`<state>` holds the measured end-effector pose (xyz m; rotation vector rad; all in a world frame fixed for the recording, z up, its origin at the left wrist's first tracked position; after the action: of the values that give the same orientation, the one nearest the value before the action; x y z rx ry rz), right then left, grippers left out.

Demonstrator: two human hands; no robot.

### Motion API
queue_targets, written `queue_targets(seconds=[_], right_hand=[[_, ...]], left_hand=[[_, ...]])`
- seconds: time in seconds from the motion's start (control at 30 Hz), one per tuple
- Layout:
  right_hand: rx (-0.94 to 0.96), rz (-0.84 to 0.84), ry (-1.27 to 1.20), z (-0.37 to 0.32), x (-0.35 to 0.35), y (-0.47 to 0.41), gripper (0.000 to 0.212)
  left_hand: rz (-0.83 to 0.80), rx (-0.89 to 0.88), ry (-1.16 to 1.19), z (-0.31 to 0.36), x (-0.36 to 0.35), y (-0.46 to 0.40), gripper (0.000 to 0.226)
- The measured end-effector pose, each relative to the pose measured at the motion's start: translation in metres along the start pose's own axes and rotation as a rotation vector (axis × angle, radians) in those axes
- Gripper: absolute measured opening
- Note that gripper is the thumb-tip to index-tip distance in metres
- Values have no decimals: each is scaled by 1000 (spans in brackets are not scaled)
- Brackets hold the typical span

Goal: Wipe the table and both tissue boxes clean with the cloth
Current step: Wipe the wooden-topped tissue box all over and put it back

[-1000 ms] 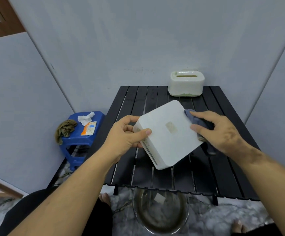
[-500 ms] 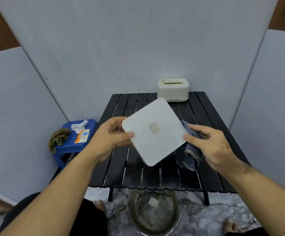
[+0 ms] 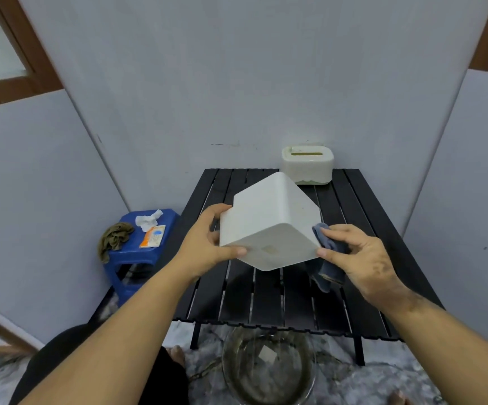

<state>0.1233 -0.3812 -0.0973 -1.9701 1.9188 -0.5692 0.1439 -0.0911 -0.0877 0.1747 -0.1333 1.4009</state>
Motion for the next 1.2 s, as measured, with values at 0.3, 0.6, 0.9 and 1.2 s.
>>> queue_targets(seconds=[0.3,0.6,0.9,1.2], right_hand=[[273,-39,460,-48,-40,-7,37],[54,123,277,-29,-21,-21,34],[94,84,267,-30,-18,-31,37],[170,100,253,-42,-20,-32,36]], left_hand=[[58,23,41,-8,2,-1,75],[34,-20,-4,3,-7,7,81],[51,-42,-18,5,-12,10,78],[31,-46,-40,4,-13,12,83]])
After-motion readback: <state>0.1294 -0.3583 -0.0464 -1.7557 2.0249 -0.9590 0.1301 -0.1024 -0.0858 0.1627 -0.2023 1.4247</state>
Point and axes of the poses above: each hand's wrist, its own y-axis away from the middle knuckle, its own x-axis out of the back of the hand, z = x × y, the point moved 8 cm from there along -y, towards the middle knuckle, and after that the axes turned 10 degrees about x, right-handed, at the moved point
